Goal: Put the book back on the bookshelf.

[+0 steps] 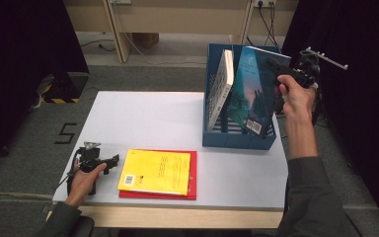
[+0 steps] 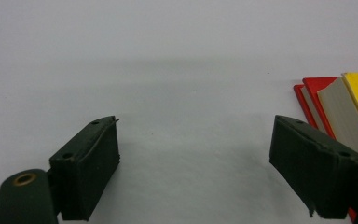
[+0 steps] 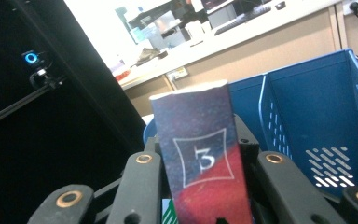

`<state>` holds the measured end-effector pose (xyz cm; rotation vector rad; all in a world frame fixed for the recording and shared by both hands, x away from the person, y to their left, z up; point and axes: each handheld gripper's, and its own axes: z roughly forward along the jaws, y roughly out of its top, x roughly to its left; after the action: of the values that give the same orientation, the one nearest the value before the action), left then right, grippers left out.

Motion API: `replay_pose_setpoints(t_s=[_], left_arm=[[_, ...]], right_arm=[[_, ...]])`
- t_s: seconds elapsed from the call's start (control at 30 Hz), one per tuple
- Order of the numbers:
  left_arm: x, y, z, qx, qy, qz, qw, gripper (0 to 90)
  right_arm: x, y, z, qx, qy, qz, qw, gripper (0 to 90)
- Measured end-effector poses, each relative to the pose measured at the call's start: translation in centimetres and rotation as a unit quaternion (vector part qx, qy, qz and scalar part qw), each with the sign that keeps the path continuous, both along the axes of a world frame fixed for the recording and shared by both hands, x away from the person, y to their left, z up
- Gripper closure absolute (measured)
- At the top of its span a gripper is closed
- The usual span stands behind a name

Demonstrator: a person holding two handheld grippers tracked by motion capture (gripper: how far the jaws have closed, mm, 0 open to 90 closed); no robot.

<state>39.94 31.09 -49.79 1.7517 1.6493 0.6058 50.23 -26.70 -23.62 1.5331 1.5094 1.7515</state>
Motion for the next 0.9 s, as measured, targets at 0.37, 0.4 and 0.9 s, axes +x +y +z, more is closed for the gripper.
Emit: replay_pose_setpoints(t_s=[0.37, 0.4, 0.9], left_arm=[[-0.2, -0.3, -0.3, 0.032, -0.004, -0.009, 0.9994, 14.5], [-0.2, -0.2, -0.3, 0.031, -0.004, -0.01, 0.9995, 14.6], [-0.4, -0.4, -0.4, 0.036, -0.012, -0.011, 0.9992, 15.4]], right_arm=[[3.6, 1.3, -0.5, -0.01, 0.013, -0.028, 0.9995, 71.4], [3.8, 1.4, -0.5, -0.014, 0.013, -0.03, 0.9994, 71.4], [6.0, 1.4, 0.3, -0.032, 0.019, -0.064, 0.9973, 71.4]])
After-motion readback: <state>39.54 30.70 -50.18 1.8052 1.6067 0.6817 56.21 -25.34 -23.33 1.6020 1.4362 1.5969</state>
